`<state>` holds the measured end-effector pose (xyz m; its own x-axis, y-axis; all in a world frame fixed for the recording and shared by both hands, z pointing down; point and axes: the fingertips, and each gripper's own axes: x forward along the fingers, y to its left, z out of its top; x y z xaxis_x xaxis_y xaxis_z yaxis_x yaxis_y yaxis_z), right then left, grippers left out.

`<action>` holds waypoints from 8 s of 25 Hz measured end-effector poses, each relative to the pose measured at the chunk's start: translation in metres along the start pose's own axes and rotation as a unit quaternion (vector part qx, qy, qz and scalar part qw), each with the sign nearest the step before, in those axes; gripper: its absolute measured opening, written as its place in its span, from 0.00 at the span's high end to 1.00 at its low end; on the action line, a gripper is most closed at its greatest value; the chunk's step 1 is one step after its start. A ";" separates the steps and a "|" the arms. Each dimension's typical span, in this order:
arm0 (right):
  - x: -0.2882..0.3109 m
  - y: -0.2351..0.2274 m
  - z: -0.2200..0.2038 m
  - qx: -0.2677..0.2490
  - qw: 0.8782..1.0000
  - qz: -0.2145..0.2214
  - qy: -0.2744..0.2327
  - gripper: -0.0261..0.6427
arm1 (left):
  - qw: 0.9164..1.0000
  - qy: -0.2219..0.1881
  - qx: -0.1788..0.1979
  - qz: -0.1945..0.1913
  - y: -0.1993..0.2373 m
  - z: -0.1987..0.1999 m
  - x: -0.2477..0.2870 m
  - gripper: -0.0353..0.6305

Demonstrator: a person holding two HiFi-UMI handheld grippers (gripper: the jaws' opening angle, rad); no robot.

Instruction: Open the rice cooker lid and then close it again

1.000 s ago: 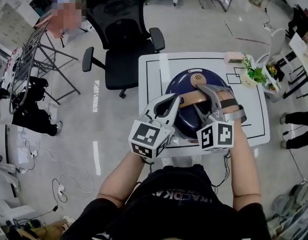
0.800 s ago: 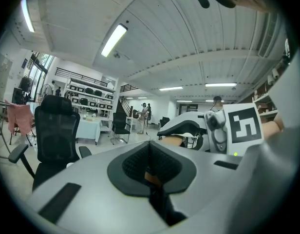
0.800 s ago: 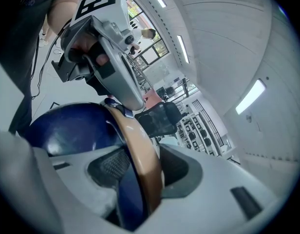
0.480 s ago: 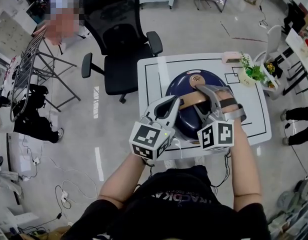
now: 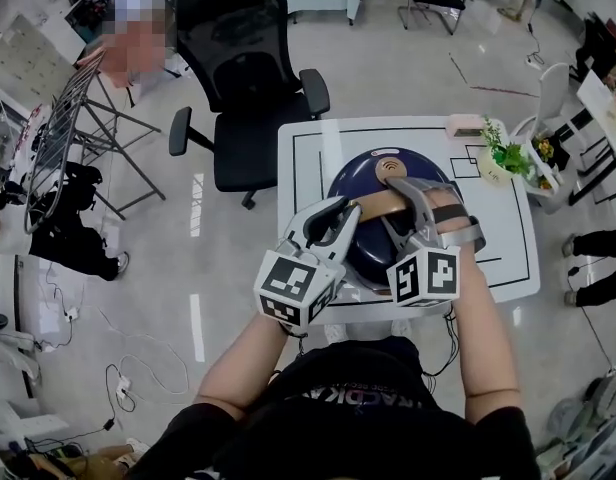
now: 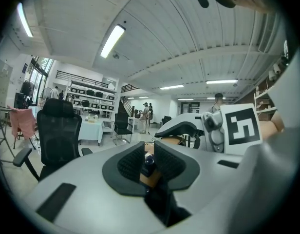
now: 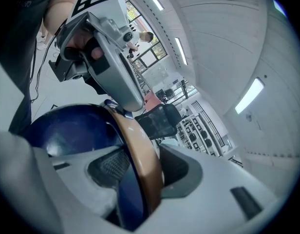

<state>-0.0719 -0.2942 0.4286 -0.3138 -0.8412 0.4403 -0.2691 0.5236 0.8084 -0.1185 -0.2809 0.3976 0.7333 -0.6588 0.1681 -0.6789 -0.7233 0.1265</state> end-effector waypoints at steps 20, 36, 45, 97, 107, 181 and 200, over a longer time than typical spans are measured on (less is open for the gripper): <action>-0.041 -0.072 -0.021 0.191 0.974 -0.011 -0.124 0.69 | 0.989 -0.121 0.020 0.081 -0.033 0.079 -0.042 0.63; -0.081 -0.128 -0.082 0.358 0.906 -0.032 -0.224 0.71 | 0.983 -0.145 0.020 0.110 -0.065 0.096 -0.027 0.60; -0.101 -0.151 -0.135 0.440 0.861 -0.026 -0.254 0.71 | 0.986 -0.129 0.015 0.103 -0.098 0.092 0.007 0.60; -0.253 -0.086 -0.152 0.503 0.825 -0.138 -0.219 0.70 | 0.996 -0.089 0.013 0.022 -0.195 0.040 -0.042 0.60; -0.287 -0.039 -0.117 0.515 0.819 -0.166 -0.193 0.70 | 0.996 -0.081 0.011 -0.034 -0.205 0.025 -0.080 0.60; -0.121 -0.146 -0.192 0.476 0.849 -0.053 -0.224 0.70 | 0.973 -0.100 -0.001 0.208 -0.183 0.043 -0.023 0.60; -0.113 -0.156 -0.174 0.439 0.869 -0.114 -0.198 0.77 | 0.980 -0.092 0.010 0.177 -0.154 0.046 -0.031 0.60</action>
<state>0.1637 -0.3043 0.3210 -0.4037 -0.9149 -0.0017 -0.9015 0.3975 0.1712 -0.0347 -0.1582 0.3278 0.4474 -0.8941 0.0194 -0.8925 -0.4450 0.0734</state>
